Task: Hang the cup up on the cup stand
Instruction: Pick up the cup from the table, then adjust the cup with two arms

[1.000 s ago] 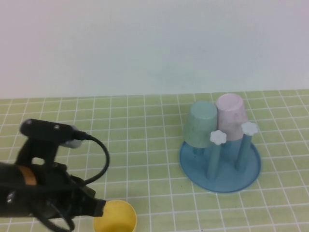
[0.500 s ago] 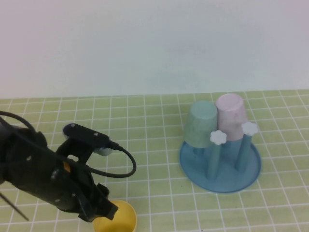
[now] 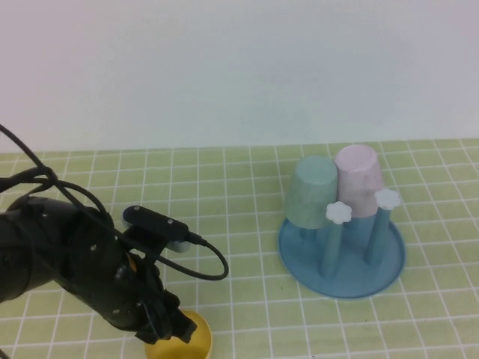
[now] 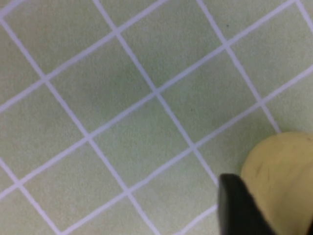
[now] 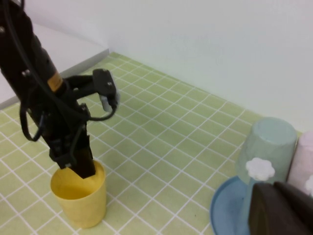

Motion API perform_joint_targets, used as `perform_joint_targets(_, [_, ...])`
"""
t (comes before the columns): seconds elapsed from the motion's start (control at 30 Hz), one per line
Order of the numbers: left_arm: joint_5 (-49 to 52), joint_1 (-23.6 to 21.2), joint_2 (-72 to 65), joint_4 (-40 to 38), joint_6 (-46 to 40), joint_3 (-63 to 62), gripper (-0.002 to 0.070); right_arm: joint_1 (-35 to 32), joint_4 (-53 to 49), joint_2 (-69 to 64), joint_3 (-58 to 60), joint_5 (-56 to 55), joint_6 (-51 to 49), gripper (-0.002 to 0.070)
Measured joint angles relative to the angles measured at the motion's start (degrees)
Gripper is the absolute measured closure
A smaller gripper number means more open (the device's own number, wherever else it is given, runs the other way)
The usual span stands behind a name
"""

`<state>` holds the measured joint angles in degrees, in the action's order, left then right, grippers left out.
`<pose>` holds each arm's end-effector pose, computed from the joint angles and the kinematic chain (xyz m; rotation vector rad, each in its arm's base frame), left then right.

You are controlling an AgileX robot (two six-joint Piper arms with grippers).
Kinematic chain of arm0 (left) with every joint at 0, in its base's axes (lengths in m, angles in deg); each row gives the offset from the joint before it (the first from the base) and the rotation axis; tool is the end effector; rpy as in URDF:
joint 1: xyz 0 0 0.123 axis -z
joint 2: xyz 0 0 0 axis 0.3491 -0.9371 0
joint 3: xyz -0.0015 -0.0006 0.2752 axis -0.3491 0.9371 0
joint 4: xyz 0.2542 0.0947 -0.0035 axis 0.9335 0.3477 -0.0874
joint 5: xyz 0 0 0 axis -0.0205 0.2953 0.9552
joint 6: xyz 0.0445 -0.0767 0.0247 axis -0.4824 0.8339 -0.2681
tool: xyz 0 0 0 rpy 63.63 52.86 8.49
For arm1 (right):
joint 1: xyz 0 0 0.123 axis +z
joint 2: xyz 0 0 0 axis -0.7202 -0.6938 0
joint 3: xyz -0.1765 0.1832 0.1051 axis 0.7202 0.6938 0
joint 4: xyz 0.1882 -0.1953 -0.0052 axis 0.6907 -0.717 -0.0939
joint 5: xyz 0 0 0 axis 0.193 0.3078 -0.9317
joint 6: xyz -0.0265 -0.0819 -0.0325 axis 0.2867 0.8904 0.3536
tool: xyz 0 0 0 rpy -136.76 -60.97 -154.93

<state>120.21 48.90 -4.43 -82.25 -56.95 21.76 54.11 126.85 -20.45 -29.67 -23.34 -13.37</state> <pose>0.2546 -0.1479 0.1891 0.7508 2.6929 -0.2480 0.1327 0.0675 0.3228 -0.6572 1.7672 0.4996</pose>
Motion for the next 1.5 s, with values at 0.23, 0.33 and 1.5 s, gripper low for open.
perform_joint_targets(0.23, [-0.1, 0.0, -0.7, 0.0, -2.1, -0.1, 0.0675, 1.5, 0.0, 0.0, 0.0, 0.0, 0.0, 0.0678])
perform_joint_targets(0.33, [2.1, 0.0, -0.7, -0.9, -2.1, -1.9, 0.0660, 2.7, 0.0, 0.0, 0.0, 0.0, 0.0, 0.0678])
perform_joint_targets(1.5, [14.5, -0.6, 1.6, -44.4, -23.4, -20.0, 0.0675, 6.5, -0.3, -9.3, -1.7, 4.9, 23.4, 0.0575])
